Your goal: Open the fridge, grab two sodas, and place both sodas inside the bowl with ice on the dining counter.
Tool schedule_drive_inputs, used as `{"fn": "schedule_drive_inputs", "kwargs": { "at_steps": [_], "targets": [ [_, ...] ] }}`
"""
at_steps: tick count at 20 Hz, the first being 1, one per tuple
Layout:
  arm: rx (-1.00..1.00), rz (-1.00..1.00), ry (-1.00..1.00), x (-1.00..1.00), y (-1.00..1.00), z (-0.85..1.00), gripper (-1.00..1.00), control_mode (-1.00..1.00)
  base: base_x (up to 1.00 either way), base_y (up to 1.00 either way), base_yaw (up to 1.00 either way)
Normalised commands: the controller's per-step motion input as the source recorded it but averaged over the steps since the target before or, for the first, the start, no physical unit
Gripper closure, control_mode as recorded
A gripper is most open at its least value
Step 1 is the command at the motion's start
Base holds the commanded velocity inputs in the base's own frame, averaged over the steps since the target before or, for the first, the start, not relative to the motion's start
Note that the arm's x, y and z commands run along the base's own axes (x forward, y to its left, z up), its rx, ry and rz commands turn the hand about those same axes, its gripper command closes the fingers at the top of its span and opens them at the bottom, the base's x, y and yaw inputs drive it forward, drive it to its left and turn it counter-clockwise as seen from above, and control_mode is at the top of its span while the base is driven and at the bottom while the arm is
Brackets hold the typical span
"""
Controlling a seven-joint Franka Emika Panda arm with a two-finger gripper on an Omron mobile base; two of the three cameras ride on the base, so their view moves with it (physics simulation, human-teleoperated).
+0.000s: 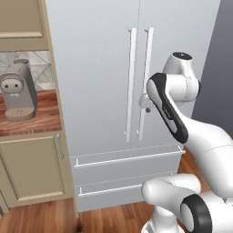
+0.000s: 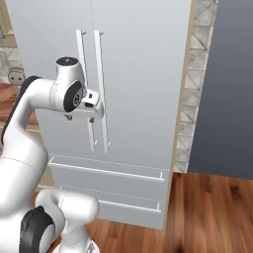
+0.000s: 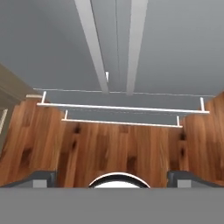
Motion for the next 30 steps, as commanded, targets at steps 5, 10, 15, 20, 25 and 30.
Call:
{"fn": "schedule_drive_inputs", "kwargs": {
  "at_steps": [5,10,15,20,25,30],
  "targets": [
    [0.08,0.01,-0.26,0.24,-0.1,0.13,-1.0,-1.0,0.0,0.0,0.0],
    [0.0,0.0,-0.14,0.12,-0.07,0.43,-1.0,-1.0,0.0,0.0,0.0],
    [-0.06,0.0,-0.06,0.18,-0.02,0.46,-1.0,-1.0,0.0,0.0,0.0],
    [-0.02,0.0,-0.2,0.17,-0.06,0.13,-1.0,-1.0,0.0,0.0,0.0],
    [0.0,0.0,-0.16,0.27,0.05,0.0,-1.0,-1.0,0.0,0.0,0.0],
    [-0.04,-0.02,-0.01,0.37,0.1,0.01,-1.0,-1.0,0.0,0.0,0.0]
  ]
}}
